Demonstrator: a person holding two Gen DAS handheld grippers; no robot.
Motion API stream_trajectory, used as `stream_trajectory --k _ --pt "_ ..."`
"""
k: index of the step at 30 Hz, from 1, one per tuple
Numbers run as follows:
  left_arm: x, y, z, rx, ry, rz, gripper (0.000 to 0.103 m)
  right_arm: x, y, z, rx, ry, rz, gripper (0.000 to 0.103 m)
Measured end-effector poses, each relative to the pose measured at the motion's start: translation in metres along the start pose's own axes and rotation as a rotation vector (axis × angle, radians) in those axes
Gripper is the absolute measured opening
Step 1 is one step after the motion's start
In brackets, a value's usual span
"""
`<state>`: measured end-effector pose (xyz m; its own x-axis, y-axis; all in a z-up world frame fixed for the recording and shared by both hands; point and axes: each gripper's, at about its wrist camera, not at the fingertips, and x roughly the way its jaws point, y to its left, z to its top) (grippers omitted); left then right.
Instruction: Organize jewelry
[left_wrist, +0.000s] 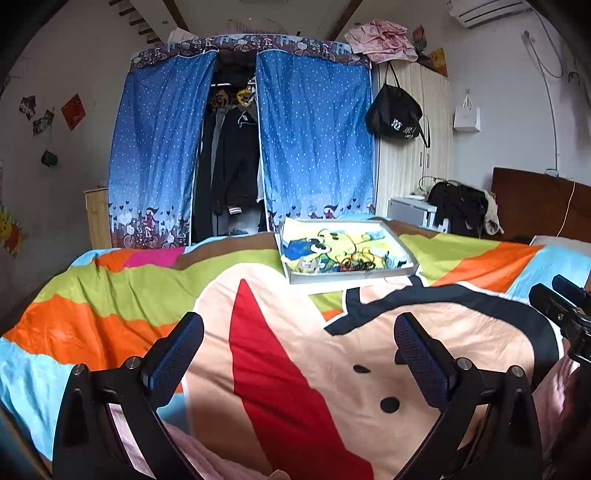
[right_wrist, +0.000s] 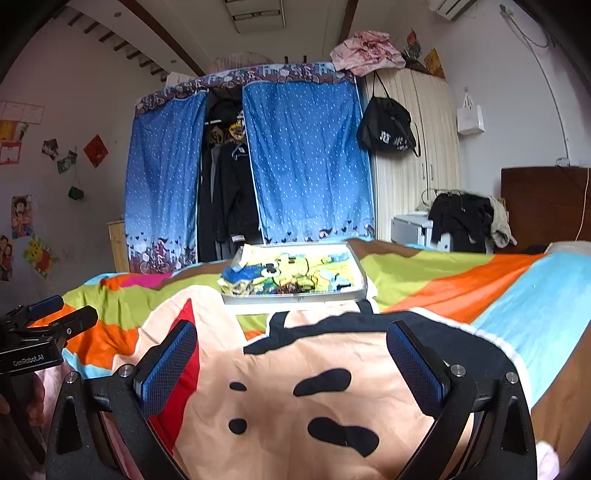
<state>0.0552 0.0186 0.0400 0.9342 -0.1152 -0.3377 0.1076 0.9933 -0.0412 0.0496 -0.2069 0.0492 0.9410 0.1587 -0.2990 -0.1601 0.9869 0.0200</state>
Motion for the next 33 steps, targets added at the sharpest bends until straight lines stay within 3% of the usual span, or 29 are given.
stream_trajectory --k 12,33 --pt "0.003 0.001 -0.025 0.019 0.019 -0.002 0.101 -0.001 0.0 -0.011 0.003 0.008 -0.048 0.103" --pt "0.001 0.009 -0.031 -0.004 0.03 0.003 0.101 0.002 0.005 -0.014 -0.015 0.021 -0.049 0.103"
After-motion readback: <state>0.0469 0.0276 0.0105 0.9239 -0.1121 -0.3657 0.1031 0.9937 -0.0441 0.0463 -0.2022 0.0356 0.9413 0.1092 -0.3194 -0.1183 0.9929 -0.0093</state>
